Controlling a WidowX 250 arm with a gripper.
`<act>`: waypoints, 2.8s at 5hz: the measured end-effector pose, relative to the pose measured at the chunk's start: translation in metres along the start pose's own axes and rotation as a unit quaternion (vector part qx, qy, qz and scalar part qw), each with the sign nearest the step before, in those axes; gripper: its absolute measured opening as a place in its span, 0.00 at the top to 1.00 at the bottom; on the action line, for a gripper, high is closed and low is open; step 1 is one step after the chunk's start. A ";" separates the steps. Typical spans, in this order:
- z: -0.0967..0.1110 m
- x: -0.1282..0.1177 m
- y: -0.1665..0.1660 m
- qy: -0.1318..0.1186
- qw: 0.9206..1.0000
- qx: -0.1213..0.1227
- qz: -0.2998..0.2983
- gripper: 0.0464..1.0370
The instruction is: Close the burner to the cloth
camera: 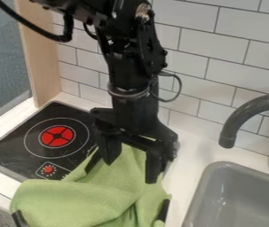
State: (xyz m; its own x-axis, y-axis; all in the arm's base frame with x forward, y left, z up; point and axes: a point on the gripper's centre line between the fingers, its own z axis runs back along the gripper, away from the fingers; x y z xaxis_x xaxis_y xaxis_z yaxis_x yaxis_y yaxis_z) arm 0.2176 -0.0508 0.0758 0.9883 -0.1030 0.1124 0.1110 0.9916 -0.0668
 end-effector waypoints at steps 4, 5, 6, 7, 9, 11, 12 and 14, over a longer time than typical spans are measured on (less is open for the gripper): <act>-0.013 -0.020 0.063 0.038 0.991 0.045 0.117 0.04; -0.033 -0.017 0.075 0.049 0.989 0.086 0.106 0.04; -0.048 -0.009 0.085 0.055 0.988 0.110 0.092 0.04; -0.057 0.006 0.086 0.050 0.990 0.102 0.078 0.04; -0.068 0.022 0.085 0.041 0.995 0.077 0.052 0.10; -0.079 0.025 0.092 0.049 0.994 0.087 0.052 0.71; -0.078 0.024 0.100 0.051 0.991 0.102 0.063 0.91; -0.071 0.019 0.121 0.067 0.988 0.102 0.098 1.00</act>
State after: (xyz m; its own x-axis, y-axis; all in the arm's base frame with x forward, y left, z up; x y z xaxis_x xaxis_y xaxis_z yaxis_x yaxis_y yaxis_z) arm 0.2568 0.0621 -0.0009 0.9951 0.0972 -0.0155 -0.0944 0.9872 0.1288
